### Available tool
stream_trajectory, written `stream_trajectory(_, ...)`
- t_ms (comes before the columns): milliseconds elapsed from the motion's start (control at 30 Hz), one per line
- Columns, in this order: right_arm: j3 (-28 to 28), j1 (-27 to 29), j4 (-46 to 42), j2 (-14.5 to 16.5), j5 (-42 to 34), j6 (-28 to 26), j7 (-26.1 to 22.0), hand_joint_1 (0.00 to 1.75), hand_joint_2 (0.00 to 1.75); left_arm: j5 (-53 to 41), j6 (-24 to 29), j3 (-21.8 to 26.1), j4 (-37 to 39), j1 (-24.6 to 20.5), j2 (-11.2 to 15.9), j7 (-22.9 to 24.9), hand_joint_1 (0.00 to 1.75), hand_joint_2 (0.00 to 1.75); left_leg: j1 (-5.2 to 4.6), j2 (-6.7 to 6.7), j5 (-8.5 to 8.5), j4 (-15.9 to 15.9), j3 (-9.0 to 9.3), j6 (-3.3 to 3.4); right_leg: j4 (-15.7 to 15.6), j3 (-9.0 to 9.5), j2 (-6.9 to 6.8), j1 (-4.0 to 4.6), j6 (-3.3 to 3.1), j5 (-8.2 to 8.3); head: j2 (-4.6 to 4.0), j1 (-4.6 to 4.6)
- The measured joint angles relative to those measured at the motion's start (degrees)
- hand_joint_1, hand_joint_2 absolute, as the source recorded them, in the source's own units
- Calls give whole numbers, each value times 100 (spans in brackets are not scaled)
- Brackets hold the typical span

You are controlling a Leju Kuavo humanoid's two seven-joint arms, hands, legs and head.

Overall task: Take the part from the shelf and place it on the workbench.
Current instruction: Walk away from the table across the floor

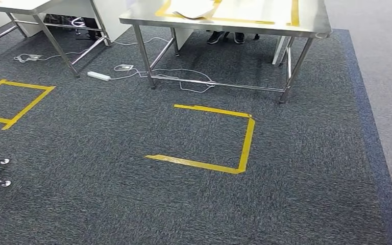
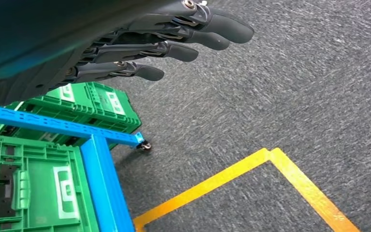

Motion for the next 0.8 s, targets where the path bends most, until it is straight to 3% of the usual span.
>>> stream_trajectory(267,-94,24,64,43,0,-1,0,0,0,437,0,-127,15,9,27,-35,0,0,0,0,0,0,-1,0,0,0,1,0,0,0,0,-1)
stream_trajectory(400,-91,9,138,44,1,0,0,0,0,645,1,-215,13,11,77,-62,0,0,16,-25,73,-92,13,109,-29,17,-19,-14,85,1,-1,-9)
stream_trajectory(467,-90,2,181,43,1,-1,1,0,0,714,0,-263,13,8,98,-69,0,0,66,-60,166,-202,8,145,322,-146,6,-18,123,-273,-1,10)
stream_trajectory(533,-88,-4,232,43,1,-1,1,0,0,767,0,-304,14,20,107,-75,0,0,75,-107,195,-208,-46,140,1076,-497,29,-69,180,-685,0,29)
stream_trajectory(567,-88,-7,255,43,1,-2,1,0,0,788,0,-329,14,27,107,-79,0,0,82,-143,203,-201,-68,125,1407,-650,29,-102,214,-802,0,30)
stream_trajectory(600,-87,-8,275,43,1,-2,3,0,0,807,-1,-356,14,33,107,-89,0,0,95,-186,207,-189,-85,103,1557,-715,30,-136,250,-802,0,29)
stream_trajectory(633,-87,-8,292,43,1,-2,9,0,0,826,-1,-379,14,34,109,-100,0,0,116,-238,207,-170,-95,73,1463,-662,33,-171,287,-681,0,28)
stream_trajectory(667,-86,-7,308,43,1,-2,16,0,0,836,0,-397,14,33,110,-111,0,0,144,-295,198,-141,-101,34,1146,-499,57,-211,328,-476,0,29)
stream_trajectory(733,-87,-9,332,54,0,-2,26,0,0,850,0,-414,14,25,124,-133,0,0,187,-408,153,-37,-136,-76,377,-97,281,-272,396,-173,0,41)
stream_trajectory(800,-92,-13,354,70,-1,-2,-24,0,0,852,1,-420,14,17,145,-149,0,0,200,-508,119,53,-185,-177,82,63,420,-267,334,-140,0,43)
